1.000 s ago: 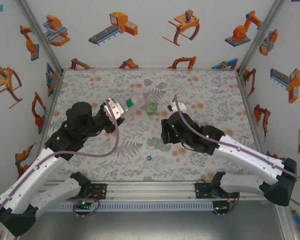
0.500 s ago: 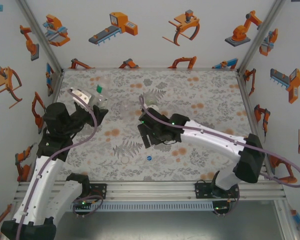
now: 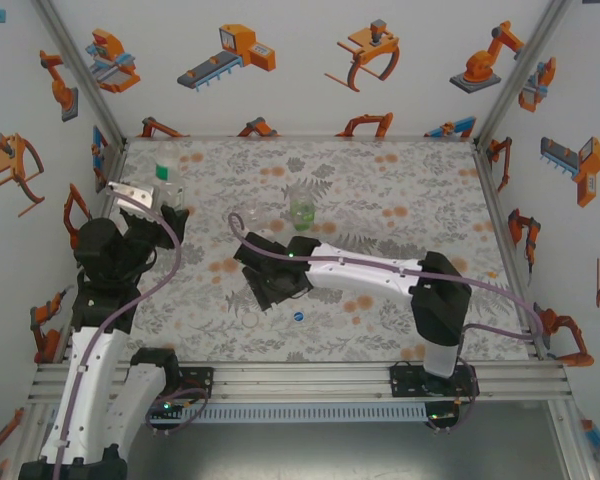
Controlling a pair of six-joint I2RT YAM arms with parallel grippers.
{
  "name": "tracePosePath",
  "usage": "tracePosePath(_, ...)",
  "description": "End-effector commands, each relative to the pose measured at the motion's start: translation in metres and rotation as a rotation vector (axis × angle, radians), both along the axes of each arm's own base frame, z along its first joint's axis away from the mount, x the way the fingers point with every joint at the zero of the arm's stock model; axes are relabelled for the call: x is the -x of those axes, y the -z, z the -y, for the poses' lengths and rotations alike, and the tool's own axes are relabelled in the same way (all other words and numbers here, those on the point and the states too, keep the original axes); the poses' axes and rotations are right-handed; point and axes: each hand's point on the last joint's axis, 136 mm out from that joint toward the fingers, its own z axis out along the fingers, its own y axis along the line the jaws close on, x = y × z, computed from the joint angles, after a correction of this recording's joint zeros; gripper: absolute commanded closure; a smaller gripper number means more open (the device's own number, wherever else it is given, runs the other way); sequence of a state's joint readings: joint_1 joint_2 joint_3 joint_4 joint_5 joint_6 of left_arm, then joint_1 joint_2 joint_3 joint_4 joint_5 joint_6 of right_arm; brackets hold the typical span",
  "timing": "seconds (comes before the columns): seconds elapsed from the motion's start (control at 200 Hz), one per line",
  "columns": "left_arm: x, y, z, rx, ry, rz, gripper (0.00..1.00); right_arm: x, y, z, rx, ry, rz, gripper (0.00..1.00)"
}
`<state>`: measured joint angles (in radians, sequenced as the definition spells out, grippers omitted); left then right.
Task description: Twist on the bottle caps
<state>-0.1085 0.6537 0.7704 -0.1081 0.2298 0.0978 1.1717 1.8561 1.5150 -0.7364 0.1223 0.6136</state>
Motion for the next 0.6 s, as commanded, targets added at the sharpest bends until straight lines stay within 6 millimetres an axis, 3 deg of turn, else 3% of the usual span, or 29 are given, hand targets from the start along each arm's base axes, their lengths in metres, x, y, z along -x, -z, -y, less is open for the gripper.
tracePosePath(0.0, -0.001, -0.008, -0.010, 0.003, -0.056, 0.047, 1.00, 0.005, -0.007, -0.020, -0.019, -0.019, -0.002, 0.44)
tracePosePath(0.3, -0.002, -0.005, -0.003, 0.015, -0.015, 0.033, 1.00, 0.018, 0.020, -0.049, 0.040, -0.053, -0.016, 0.44)
tracePosePath(0.596, -0.003, -0.005, -0.002, 0.030, -0.012, 0.046, 1.00, 0.020, 0.040, -0.059, 0.093, -0.062, -0.022, 0.44)
